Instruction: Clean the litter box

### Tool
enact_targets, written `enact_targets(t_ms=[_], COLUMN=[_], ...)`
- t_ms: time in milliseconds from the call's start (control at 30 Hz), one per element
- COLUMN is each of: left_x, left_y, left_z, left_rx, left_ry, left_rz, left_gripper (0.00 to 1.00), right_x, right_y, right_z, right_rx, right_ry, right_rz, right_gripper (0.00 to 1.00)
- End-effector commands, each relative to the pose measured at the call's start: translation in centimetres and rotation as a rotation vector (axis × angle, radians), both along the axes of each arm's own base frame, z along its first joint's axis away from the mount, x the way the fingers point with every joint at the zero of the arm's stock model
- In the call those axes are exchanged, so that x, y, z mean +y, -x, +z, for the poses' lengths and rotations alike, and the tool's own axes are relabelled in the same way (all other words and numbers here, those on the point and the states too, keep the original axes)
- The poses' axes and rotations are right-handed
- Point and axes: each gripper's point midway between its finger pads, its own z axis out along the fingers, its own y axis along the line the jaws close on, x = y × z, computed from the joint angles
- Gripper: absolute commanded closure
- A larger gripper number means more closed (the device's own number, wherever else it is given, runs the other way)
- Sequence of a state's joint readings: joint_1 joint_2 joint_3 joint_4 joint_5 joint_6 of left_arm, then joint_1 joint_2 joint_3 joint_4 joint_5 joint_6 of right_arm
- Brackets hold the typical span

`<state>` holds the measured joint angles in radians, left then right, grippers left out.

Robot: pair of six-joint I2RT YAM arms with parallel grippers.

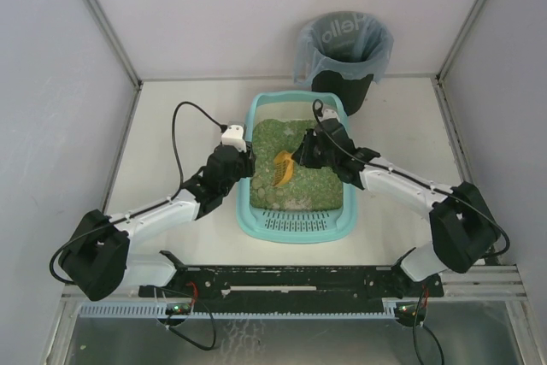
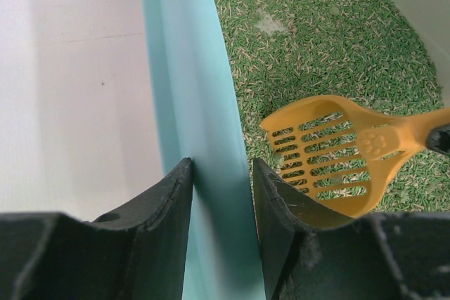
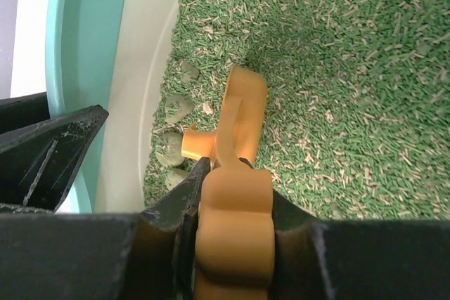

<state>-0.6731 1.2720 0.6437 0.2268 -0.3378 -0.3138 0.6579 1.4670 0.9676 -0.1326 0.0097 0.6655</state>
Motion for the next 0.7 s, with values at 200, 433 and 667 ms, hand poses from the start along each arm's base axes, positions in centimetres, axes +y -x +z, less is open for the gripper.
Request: enact_targets(t_ms=[200,433,667], left_x=[-2.7,-2.6,-2.5], left_y=[-0.6,-0.5,-0.5], left_z=[3.6,3.7,3.7], left_rx=[-0.058,-0.062,-0.062], left_ry=[0.102,0.101,0.1], left_rz=[-0.067,-0.065,-0.064], left_gripper=[0.58,0.58,0.58], right_x=[7.9,6.5,2.7], right_y=[3.1,1.0,-1.5], right_z=[-1.9,0.3,3.9], right_rx=[0.246,0.166,0.007], right_ry=[-0.424,-0.546,-0.569], right_rz=[0.165,0.036,-0.069], right_gripper=[1.0,1.0,1.0])
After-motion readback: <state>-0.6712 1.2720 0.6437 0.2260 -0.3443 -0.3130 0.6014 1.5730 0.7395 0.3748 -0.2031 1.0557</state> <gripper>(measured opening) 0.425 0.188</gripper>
